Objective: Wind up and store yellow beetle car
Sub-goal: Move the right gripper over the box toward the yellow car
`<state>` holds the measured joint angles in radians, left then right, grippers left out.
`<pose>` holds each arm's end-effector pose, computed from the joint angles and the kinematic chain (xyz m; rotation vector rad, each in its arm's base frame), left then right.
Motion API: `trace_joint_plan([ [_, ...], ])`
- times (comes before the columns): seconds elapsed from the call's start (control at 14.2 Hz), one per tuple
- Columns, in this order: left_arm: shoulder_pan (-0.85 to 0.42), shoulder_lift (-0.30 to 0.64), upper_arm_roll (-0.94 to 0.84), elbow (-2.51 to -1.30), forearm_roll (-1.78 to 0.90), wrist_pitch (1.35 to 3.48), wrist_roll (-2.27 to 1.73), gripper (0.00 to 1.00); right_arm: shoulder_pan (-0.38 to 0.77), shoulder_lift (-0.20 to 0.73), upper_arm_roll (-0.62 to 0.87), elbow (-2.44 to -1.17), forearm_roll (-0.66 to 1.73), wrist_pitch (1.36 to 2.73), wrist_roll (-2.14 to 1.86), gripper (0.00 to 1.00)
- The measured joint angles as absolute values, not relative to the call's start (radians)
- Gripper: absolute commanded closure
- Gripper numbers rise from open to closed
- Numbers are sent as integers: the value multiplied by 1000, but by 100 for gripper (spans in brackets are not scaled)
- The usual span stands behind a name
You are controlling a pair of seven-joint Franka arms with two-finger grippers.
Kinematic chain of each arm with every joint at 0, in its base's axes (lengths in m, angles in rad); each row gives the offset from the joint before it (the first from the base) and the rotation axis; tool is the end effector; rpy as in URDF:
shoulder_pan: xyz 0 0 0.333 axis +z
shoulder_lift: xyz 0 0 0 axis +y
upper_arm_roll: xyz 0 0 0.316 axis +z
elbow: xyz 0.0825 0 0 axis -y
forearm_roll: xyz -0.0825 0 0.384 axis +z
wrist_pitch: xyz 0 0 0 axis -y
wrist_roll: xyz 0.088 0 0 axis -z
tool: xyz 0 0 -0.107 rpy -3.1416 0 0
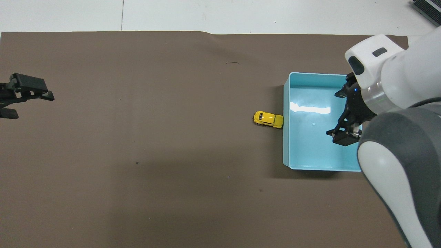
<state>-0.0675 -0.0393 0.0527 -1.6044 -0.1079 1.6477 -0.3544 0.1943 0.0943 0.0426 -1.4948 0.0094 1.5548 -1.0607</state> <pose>0.5499 -0.0183 0.6379 2.9726 0.5156 0.0920 0.5654 0.1363 0.6054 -2.4825 -1.8822 0.0405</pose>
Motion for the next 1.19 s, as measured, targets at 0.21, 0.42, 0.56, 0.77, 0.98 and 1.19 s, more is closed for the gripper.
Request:
trace_joint_plan([
  [0.21,-23,-65,55,-1605,-108,1602,-256,0,227,127,47,-1494,-18,1577,-1097,0],
  [0.42,-4,-78,56,-1606,-108,1588,-185,0,261,143,49,-1494,-39,1579,-1114,0],
  [0.56,8,-80,57,-1606,-107,1588,-99,0,277,165,50,-1493,-41,1607,-1142,0],
  [0.77,17,-82,59,-1606,-70,1574,9,0,283,198,54,-1492,-41,1654,-1150,0],
  [0.98,17,-84,41,-1606,-32,1543,31,0,287,205,60,-1491,-41,1688,-1150,0],
  [1.19,16,-86,32,-1602,-29,1509,42,0,289,214,61,-1491,-41,1704,-1150,0],
])
